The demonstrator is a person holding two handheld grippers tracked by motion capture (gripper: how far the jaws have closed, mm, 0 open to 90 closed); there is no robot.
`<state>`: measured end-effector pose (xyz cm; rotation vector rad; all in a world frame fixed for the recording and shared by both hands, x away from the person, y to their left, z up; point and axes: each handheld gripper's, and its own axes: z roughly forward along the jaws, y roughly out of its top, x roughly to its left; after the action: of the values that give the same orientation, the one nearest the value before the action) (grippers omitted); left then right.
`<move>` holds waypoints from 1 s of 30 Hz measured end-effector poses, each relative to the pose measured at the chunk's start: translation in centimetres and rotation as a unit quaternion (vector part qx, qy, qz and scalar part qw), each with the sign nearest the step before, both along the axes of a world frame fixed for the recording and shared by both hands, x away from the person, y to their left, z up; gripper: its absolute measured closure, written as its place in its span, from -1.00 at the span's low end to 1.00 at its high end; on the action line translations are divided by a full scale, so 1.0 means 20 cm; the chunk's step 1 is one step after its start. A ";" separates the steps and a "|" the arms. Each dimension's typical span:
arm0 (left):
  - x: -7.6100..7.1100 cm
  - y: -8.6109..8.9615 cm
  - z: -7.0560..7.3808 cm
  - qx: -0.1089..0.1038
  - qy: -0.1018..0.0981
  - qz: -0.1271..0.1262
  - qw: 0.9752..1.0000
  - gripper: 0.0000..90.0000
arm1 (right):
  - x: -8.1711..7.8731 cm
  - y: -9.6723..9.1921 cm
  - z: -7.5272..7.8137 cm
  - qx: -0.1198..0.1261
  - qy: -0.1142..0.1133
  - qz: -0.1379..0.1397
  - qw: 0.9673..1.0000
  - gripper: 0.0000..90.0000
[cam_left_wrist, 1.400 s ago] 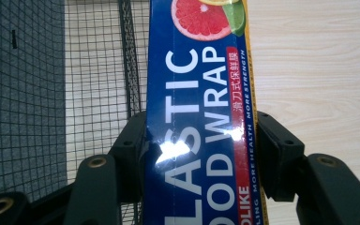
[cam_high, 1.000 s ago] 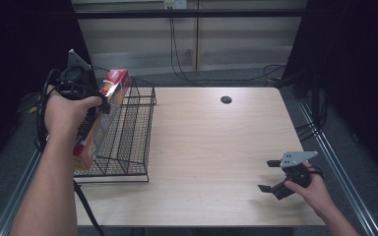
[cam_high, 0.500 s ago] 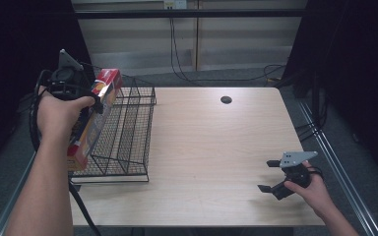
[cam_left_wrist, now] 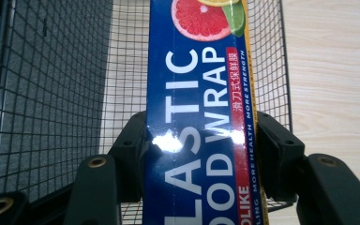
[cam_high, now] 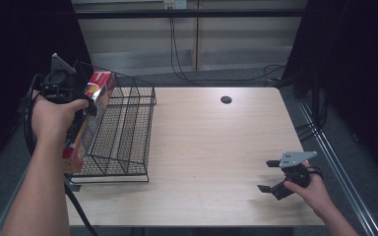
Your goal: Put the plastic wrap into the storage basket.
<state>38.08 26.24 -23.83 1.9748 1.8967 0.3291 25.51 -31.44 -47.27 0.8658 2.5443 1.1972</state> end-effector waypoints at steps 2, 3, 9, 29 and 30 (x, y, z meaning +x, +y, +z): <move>0.00 0.01 -0.01 0.002 0.002 0.007 1.000 -0.01 | 0.00 0.00 0.00 -0.001 -0.001 0.001 1.000 -0.93; 0.00 0.02 -0.01 0.003 0.004 0.006 1.000 -0.01 | 0.00 0.00 0.00 -0.001 -0.001 0.001 1.000 -0.93; 0.00 0.04 -0.03 0.008 0.002 0.012 1.000 -0.01 | 0.00 0.00 0.00 -0.001 0.001 0.001 1.000 -0.93; 0.05 0.08 -0.12 0.013 0.013 0.032 0.999 -0.02 | 0.00 0.00 0.00 -0.002 -0.002 -0.001 1.000 -0.93; 0.05 0.08 -0.13 0.011 0.014 0.036 0.999 -0.02 | 0.00 0.00 0.00 -0.001 -0.002 0.000 1.000 -0.93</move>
<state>39.09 27.89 -26.41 1.9380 1.9929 0.3456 25.51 -31.40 -47.32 0.8628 2.5430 1.1936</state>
